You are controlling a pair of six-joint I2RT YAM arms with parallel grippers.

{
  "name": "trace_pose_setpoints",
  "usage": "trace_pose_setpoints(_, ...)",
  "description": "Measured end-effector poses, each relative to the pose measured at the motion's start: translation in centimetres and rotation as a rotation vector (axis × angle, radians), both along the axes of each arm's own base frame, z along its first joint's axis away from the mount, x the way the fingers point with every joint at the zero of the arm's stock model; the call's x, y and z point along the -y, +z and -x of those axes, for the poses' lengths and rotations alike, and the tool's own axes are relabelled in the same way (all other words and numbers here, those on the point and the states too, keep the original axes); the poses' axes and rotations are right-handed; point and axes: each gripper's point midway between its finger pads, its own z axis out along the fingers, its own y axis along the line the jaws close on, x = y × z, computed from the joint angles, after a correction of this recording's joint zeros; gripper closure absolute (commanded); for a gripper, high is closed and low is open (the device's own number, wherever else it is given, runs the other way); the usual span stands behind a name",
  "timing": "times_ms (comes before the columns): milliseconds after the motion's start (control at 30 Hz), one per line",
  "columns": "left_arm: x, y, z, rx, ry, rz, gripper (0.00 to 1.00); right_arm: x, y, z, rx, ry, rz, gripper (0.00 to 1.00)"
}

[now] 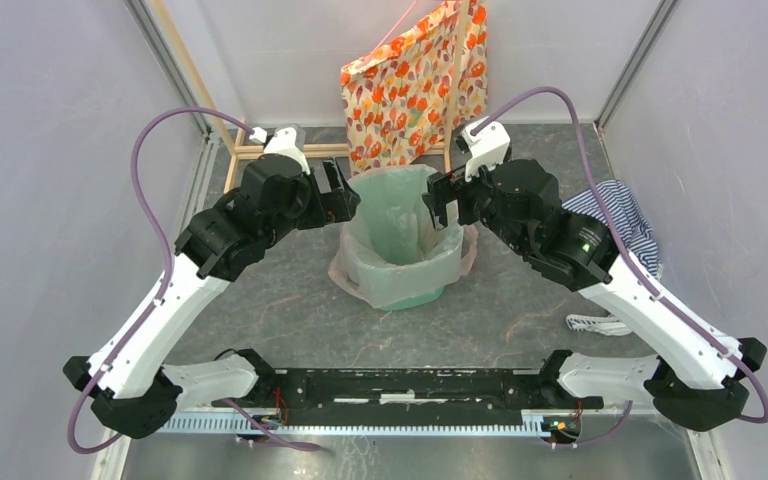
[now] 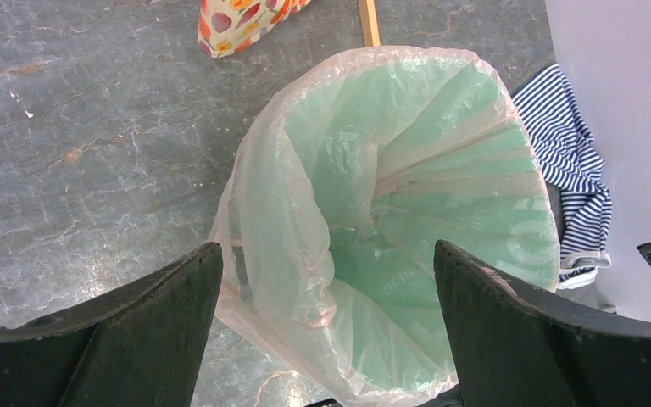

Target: Put the trash bags into the trash bin

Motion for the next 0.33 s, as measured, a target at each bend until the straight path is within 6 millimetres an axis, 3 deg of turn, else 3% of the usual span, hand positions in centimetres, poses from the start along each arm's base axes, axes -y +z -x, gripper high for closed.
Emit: trace_pose_setpoints(333,-0.02,0.01,0.00,0.001,0.001,0.000,0.00,0.05,-0.35,0.05,-0.003,0.000,0.002,0.02)
